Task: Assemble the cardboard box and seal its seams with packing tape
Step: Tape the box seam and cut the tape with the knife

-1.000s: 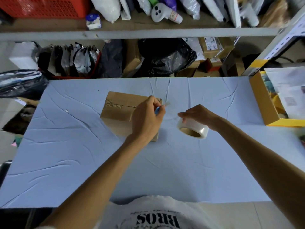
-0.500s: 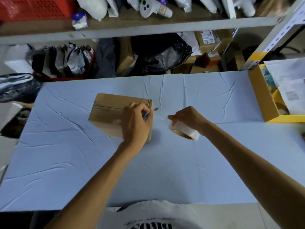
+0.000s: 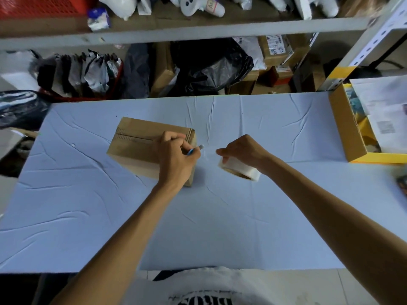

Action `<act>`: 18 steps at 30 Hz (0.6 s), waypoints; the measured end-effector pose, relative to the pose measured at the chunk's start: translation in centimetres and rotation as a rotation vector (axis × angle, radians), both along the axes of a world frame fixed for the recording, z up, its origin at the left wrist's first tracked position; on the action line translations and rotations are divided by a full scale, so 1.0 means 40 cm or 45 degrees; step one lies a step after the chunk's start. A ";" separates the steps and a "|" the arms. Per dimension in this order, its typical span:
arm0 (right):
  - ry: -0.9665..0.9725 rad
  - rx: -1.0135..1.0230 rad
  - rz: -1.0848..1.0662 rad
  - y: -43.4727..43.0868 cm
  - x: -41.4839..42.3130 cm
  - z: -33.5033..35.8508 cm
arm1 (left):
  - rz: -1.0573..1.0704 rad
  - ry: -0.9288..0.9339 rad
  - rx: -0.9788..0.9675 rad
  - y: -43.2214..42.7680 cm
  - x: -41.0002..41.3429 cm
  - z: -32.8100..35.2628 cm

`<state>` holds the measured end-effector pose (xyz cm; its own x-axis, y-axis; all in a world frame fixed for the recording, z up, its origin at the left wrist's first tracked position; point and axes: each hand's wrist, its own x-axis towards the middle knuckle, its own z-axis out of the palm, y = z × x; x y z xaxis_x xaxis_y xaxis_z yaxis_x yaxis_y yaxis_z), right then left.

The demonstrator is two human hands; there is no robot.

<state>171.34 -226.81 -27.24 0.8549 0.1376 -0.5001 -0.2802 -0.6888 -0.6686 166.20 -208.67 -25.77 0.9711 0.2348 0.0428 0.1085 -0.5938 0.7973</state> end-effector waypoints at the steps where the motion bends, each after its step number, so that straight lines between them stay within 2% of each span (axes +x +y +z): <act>1: 0.003 -0.010 -0.006 0.000 0.001 -0.001 | -0.008 0.008 -0.008 0.002 0.001 -0.001; 12: 0.018 0.040 0.082 0.009 -0.005 0.028 | -0.044 0.069 0.088 -0.010 0.012 -0.014; 18: 0.127 -0.004 0.141 -0.006 -0.002 0.018 | -0.030 0.106 0.172 -0.015 0.022 -0.016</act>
